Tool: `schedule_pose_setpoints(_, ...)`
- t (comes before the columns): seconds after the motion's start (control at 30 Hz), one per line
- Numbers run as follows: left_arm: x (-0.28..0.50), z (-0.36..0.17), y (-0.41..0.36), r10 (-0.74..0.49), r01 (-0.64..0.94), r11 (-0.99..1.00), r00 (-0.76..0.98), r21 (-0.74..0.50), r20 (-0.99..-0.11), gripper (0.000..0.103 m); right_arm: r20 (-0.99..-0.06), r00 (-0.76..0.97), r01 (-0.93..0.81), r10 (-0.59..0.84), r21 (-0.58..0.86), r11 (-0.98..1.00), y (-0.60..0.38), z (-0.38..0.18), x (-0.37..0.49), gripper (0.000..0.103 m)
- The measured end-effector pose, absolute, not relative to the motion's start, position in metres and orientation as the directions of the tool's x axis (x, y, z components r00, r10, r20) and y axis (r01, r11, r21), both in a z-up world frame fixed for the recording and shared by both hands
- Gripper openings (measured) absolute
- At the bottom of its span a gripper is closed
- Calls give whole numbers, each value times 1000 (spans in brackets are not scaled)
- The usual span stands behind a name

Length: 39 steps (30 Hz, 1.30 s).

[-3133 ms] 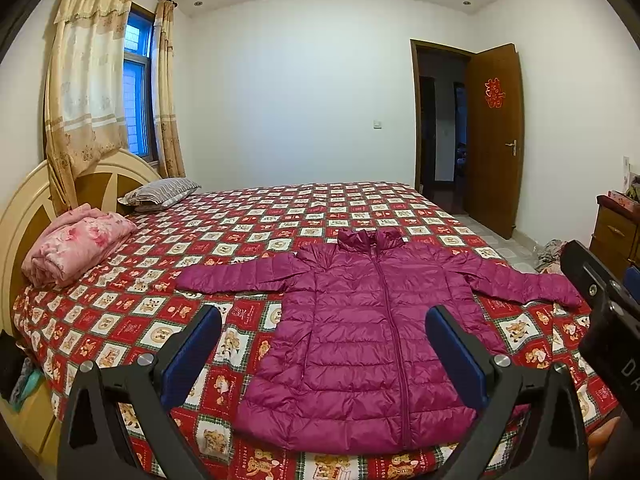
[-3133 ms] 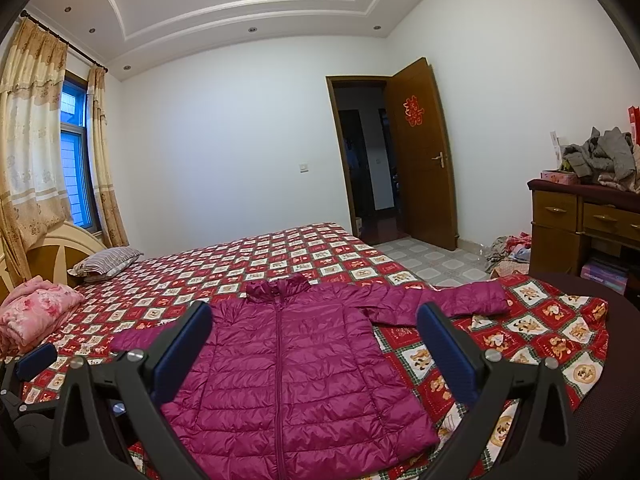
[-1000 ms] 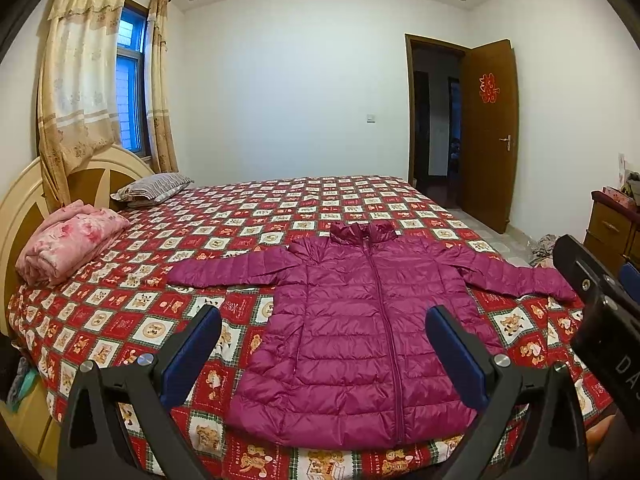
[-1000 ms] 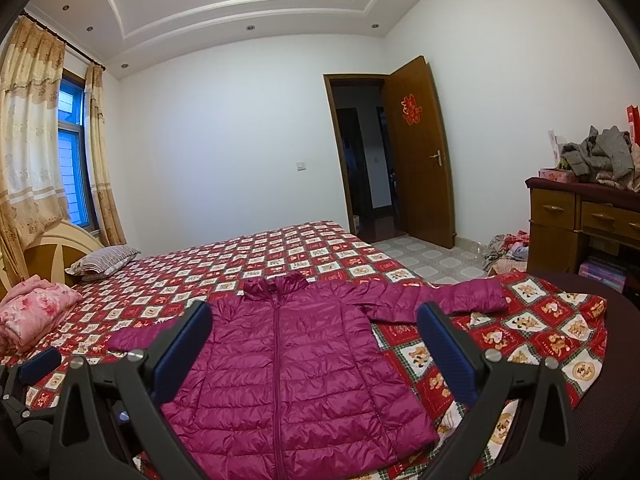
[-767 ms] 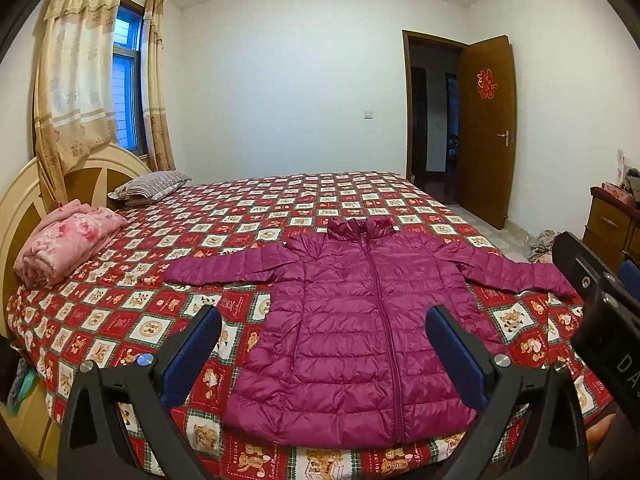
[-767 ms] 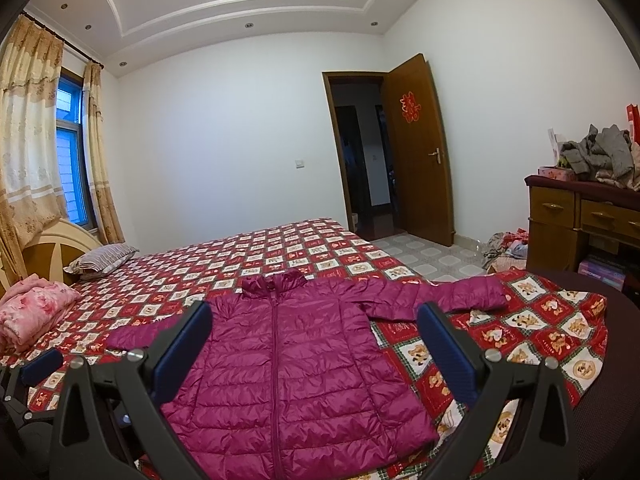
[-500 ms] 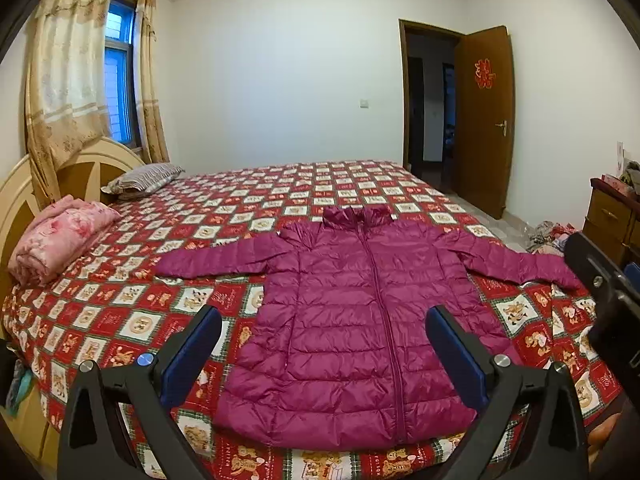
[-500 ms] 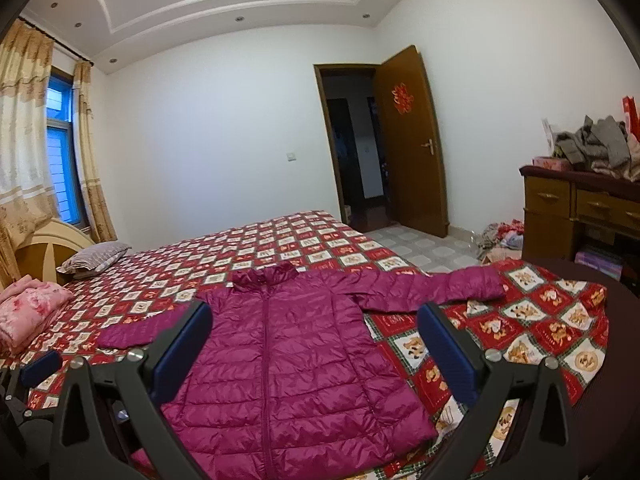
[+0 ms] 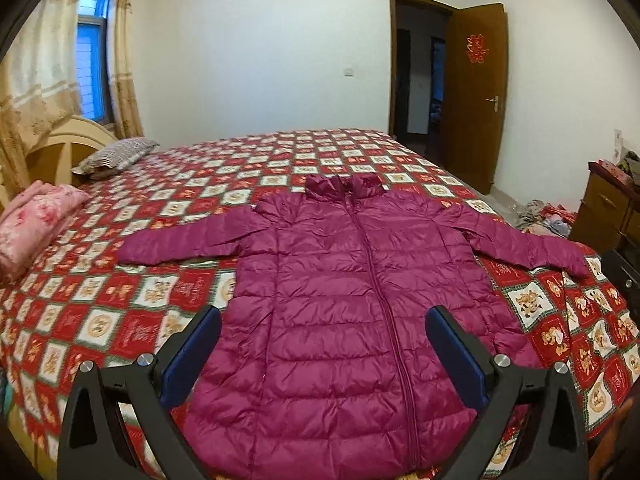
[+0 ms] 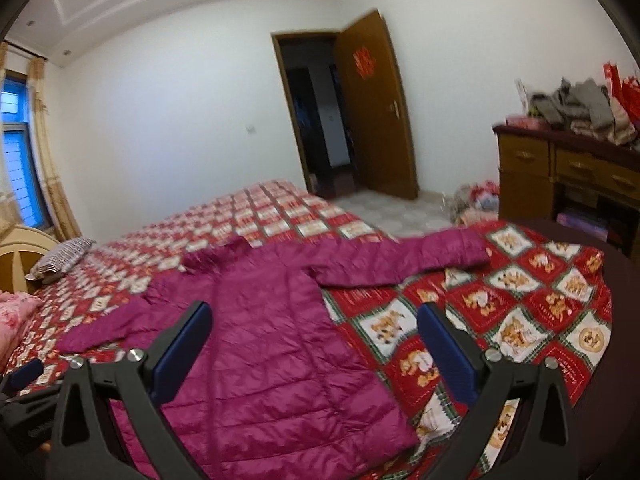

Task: Fold large clothes
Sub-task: 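Grasp the jacket sleeve cuff with the right gripper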

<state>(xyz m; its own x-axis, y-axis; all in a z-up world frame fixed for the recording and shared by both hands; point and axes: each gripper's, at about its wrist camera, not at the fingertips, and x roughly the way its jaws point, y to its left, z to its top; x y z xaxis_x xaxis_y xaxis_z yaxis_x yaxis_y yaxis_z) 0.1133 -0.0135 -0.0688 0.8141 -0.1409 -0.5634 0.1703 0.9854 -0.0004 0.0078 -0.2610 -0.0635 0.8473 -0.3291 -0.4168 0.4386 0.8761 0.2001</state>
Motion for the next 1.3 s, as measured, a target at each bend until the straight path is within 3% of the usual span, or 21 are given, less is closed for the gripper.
schedule_pose_setpoints(0.13,156,-86,-7,-141,169,986,781,-12,-609,102,-507,779,524,-369,202,828,-314,-77,29,103)
schedule_pose_setpoints(0.37,243,-108,0,-89,130,991,772,19,-629,102,-561,668,714,-488,302,631,-447,-86,41,103)
schedule_pose_setpoints(0.5,288,-124,-2,-96,131,991,768,9,-633,102,-619,620,770,-483,362,525,-516,-107,61,97)
schedule_pose_setpoints(0.63,323,-145,-4,-88,115,993,759,0,-645,102,-682,550,811,-482,297,504,-549,-130,95,82)
schedule_pose_setpoints(0.93,360,-193,2,-38,61,998,714,8,-699,102,-768,442,851,-464,197,486,-569,-173,135,78)
schedule_pose_setpoints(1.07,366,-211,10,-41,46,999,690,-13,-722,102,-782,438,853,-442,207,479,-571,-185,134,66)
schedule_pose_setpoints(1.27,370,-221,10,-37,39,999,659,-14,-751,102,-781,437,829,-447,158,536,-569,-181,142,22)
schedule_pose_setpoints(1.3,372,-222,7,-26,40,999,652,0,-758,102,-780,435,823,-451,141,551,-568,-180,147,20)
